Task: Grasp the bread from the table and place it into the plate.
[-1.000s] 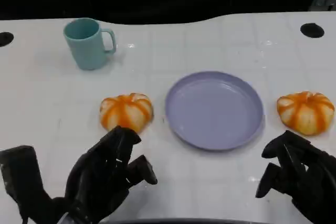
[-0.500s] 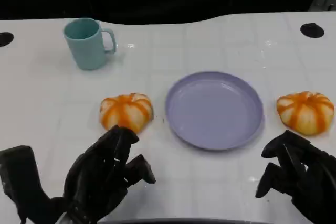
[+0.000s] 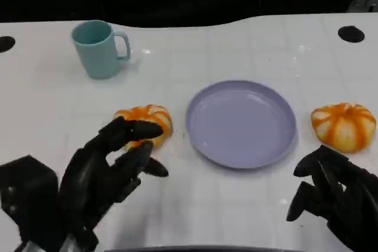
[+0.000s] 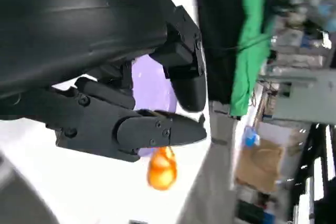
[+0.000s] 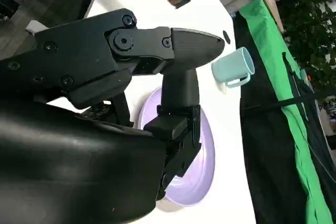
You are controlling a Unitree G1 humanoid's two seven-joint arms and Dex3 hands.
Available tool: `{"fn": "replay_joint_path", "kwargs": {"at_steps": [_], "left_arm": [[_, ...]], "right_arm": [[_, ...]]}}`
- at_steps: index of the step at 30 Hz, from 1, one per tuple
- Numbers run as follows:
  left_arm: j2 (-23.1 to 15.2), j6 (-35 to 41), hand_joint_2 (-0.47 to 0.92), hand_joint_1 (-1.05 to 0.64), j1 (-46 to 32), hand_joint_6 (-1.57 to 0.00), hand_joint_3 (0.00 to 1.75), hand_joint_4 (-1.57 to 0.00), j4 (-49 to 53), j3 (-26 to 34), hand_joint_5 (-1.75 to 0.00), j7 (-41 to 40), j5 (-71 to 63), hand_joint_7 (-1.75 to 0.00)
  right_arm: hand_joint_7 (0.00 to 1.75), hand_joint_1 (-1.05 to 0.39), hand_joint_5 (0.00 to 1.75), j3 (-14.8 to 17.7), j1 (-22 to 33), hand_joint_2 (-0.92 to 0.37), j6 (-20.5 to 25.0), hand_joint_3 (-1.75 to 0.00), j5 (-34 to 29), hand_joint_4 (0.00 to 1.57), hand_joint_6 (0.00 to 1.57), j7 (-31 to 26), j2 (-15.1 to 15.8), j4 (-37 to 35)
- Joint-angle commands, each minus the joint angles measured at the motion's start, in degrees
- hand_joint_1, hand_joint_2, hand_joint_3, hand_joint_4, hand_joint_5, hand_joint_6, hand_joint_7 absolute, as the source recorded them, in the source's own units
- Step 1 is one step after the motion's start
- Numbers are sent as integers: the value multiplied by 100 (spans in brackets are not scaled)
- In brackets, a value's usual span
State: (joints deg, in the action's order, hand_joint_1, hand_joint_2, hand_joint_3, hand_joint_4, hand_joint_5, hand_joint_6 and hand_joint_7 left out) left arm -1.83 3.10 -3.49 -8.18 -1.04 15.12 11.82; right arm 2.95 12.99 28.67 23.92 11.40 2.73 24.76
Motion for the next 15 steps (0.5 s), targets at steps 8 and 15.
{"fn": "replay_joint_path", "kwargs": {"at_steps": [8, 15], "left_arm": [[-1213, -1049, 91, -53, 469, -39, 2, -2, -64, -451, -84, -456, -2791, -9], [-1652, -968, 88, -58, 849, -39, 0, -1, 14, -650, -68, -608, -3949, -4]], "right_arm": [[160, -44, 175, -1, -50, -92, 53, -39, 18, 62, 49, -99, 21, 29], [161, -44, 175, -11, -74, -92, 5, -38, -6, 62, 49, -87, 35, -18]]}}
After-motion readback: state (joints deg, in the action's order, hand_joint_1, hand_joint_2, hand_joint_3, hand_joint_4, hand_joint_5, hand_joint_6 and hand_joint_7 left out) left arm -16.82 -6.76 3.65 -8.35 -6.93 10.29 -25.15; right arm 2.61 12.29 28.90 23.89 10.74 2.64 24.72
